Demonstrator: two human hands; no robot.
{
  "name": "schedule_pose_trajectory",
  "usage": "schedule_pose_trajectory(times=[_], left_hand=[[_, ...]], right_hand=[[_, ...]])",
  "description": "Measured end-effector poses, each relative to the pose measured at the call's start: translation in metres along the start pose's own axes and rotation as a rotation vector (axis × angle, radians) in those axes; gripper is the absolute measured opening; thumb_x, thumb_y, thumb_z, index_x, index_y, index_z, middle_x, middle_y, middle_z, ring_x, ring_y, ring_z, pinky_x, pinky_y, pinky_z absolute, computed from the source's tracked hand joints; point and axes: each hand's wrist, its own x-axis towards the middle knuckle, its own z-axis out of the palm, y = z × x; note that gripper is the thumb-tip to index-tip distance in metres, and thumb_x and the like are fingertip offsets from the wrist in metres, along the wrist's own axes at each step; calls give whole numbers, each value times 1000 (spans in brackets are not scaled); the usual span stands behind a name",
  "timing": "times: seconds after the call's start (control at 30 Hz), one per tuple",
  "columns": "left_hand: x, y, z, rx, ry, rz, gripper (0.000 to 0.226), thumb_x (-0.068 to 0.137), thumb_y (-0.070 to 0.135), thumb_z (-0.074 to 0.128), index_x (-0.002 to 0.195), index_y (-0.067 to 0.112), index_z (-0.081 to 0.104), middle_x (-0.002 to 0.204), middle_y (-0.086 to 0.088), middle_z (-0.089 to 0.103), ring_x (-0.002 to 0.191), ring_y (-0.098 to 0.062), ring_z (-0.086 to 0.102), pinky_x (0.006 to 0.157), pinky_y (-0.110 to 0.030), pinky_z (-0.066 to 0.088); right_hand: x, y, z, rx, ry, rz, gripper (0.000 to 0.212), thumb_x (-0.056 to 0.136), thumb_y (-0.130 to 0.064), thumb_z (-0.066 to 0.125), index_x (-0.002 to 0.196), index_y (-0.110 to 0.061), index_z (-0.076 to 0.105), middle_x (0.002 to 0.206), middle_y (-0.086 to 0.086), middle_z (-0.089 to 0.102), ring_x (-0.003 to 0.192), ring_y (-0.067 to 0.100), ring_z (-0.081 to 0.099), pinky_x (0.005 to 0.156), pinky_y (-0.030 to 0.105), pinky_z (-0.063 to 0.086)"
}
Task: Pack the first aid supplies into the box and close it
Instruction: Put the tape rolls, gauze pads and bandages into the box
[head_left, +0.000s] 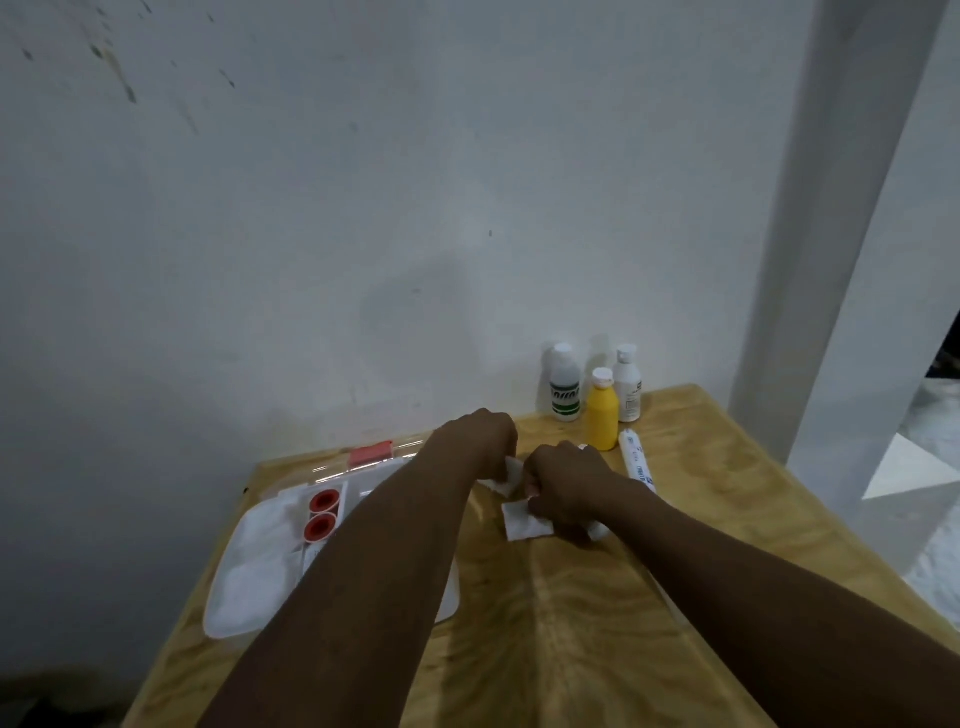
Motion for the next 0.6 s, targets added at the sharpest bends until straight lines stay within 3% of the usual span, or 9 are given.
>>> schedule_pose_trajectory(times=[0.1, 0.23, 0.3, 0.37, 0.47, 0.6], left_hand=[[-8, -10, -16, -112, 74, 11, 23, 83, 19, 76, 105, 18, 72, 113, -6, 66, 91, -21, 62, 74, -31, 51], [-41, -40, -53, -263, 203, -21, 25, 83, 23, 75, 107, 17, 76, 117, -6, 68, 103, -24, 65, 87, -30, 51], [-68, -64, -71, -351, 245, -76, 23, 85, 18, 73, 107, 13, 76, 106, -9, 74, 95, -24, 71, 84, -26, 52], [-102, -93, -84, -442, 282, -141, 20, 85, 11, 72, 105, 9, 77, 88, -10, 76, 77, -20, 73, 70, -19, 53], [-156, -136, -93, -599, 347, -254, 17, 84, 5, 75, 101, 3, 75, 76, -12, 73, 65, -20, 70, 46, -15, 45], [-215, -179, -79, -817, 340, -410, 19, 80, 8, 81, 92, 8, 67, 87, -20, 76, 64, -20, 73, 54, -24, 43]], right_hand=[[3, 1, -10, 134, 53, -20, 12, 80, -25, 67, 92, -23, 64, 99, 1, 66, 92, 20, 63, 82, 38, 54], [5, -8, -41, 291, 209, -54, 10, 76, -16, 70, 81, -23, 64, 90, -2, 64, 83, 17, 63, 76, 33, 53], [5, -22, -60, 382, 293, -47, 12, 75, -15, 72, 83, -21, 66, 88, -1, 63, 79, 18, 62, 72, 29, 50], [4, -47, -75, 486, 337, -48, 12, 74, -14, 73, 82, -20, 66, 82, -1, 63, 72, 16, 60, 63, 25, 46], [-2, -101, -83, 606, 295, -103, 10, 75, -12, 76, 79, -17, 69, 74, -4, 65, 66, 9, 58, 58, 22, 43], [-13, -175, -65, 706, 121, -232, 11, 74, -10, 80, 73, -14, 70, 69, -1, 69, 64, 11, 63, 71, 33, 54]])
